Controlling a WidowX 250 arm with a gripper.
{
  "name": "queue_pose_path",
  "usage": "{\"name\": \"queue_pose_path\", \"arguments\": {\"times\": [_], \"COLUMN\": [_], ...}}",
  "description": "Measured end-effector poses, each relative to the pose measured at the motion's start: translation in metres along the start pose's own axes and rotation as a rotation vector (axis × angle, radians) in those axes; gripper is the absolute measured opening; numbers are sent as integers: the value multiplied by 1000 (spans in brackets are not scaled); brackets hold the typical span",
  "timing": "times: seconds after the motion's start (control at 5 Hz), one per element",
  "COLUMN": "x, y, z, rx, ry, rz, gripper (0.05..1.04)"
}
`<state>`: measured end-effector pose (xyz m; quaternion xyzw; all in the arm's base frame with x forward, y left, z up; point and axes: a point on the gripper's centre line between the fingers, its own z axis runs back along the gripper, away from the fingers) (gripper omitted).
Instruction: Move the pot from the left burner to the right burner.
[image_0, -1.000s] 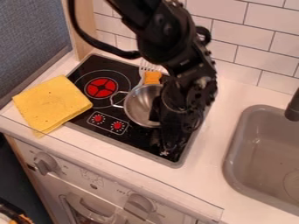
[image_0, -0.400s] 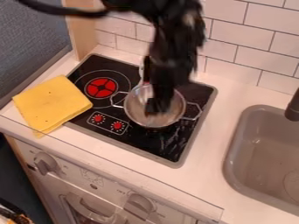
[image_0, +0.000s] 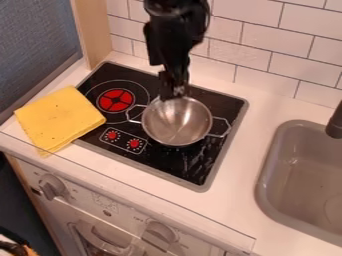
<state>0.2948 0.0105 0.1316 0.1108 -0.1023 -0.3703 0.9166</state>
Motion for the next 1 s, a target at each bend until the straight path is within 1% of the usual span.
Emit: {"name": "queue_pose_path", "arguments": {"times": [0.2,1.0], "x": [-6,-7], "y": [12,11], "z": [17,16], "rx": [-3,-6], "ry": [56,60], "rz": [109,113], "gripper": [1003,1001]}}
